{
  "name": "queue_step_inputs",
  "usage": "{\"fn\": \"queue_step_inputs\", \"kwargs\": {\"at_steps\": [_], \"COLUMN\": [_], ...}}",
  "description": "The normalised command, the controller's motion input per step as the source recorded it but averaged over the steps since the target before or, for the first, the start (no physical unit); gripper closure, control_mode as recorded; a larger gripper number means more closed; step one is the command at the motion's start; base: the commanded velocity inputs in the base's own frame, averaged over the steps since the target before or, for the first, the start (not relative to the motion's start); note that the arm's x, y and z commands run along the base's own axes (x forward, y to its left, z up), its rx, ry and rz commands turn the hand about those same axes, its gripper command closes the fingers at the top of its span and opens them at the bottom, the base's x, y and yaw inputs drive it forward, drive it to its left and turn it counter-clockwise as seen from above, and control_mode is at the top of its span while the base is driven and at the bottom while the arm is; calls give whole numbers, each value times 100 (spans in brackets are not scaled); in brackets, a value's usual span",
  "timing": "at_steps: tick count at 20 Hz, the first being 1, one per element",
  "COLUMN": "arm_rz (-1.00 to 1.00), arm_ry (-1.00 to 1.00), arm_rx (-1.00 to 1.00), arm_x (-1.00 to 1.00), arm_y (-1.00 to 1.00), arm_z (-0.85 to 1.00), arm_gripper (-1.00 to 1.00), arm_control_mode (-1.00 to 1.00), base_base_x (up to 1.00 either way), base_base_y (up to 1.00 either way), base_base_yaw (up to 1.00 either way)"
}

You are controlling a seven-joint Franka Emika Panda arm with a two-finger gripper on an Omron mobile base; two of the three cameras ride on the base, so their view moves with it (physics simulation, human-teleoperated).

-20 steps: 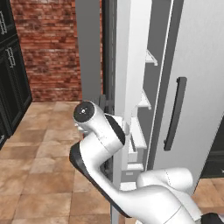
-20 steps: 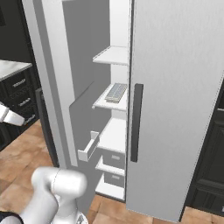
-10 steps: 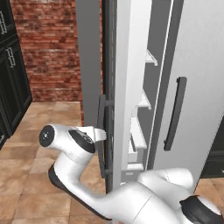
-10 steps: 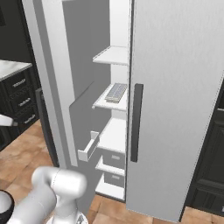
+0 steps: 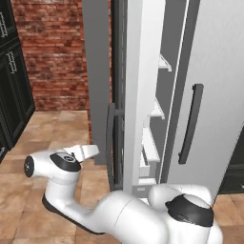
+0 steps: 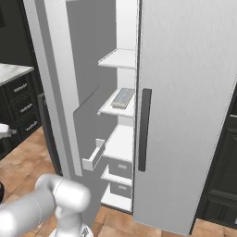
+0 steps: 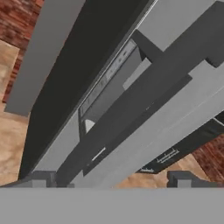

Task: The ice cube tray has been filled with water. Take the tray and place it in the freezer to make ice. Close the freezer door after placing the tray.

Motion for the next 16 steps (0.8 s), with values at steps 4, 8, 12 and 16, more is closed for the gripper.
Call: {"fn": "queue_step_inputs", "kwargs": {"at_steps": [4, 8, 12, 16], "arm_rz": [-3, 0, 0, -4], "arm_ry": [0, 0, 2, 5], "arm_rx": [-15, -2, -1, -3], "arm_x": [3, 9, 10, 2], "arm_y": [4, 0, 0, -6], "arm_z": [-13, -1, 0, -4], "arm_gripper": [-100, -100, -100, -100], "arm_control_mode": [-100, -100, -100, -100], "base_base_x": [0, 0, 0, 0], "base_base_y": [0, 0, 0, 0], "base_base_yaw": [0, 0, 0, 0]}}
